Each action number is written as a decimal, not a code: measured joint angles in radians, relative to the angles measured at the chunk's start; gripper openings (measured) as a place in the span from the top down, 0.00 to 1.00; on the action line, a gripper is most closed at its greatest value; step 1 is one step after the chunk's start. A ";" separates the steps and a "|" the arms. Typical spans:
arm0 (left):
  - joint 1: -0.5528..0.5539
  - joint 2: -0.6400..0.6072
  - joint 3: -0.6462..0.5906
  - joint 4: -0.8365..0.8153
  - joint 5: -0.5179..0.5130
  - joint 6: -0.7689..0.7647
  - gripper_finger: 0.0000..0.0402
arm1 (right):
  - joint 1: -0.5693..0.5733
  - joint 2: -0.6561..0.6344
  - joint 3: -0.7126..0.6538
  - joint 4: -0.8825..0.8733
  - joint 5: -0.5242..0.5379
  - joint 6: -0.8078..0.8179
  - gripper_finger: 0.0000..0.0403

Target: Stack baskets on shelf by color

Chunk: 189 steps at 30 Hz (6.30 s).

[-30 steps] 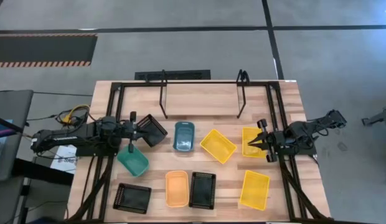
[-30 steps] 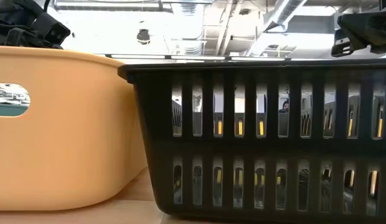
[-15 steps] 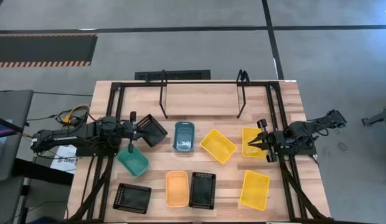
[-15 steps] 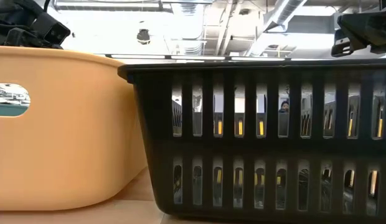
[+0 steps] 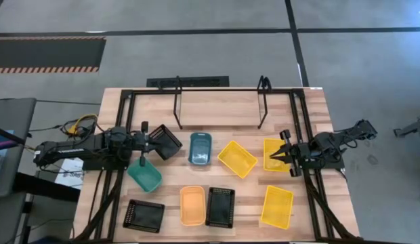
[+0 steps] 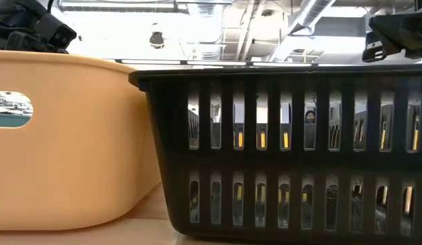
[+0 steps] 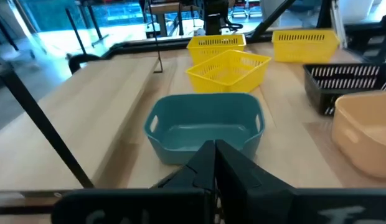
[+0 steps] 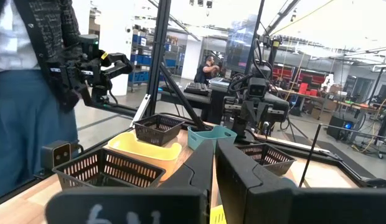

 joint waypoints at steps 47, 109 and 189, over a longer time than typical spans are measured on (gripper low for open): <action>0.001 0.008 -0.002 0.284 -0.635 -1.093 1.00 | -0.049 0.000 0.000 0.656 0.201 0.236 0.89; -0.018 0.318 0.838 -0.199 -0.343 -0.255 0.55 | -0.046 0.488 0.867 0.033 0.343 -0.204 0.92; 0.291 1.152 0.672 -0.788 -0.189 -0.539 0.97 | -0.046 0.491 0.991 -0.118 0.381 -0.042 0.52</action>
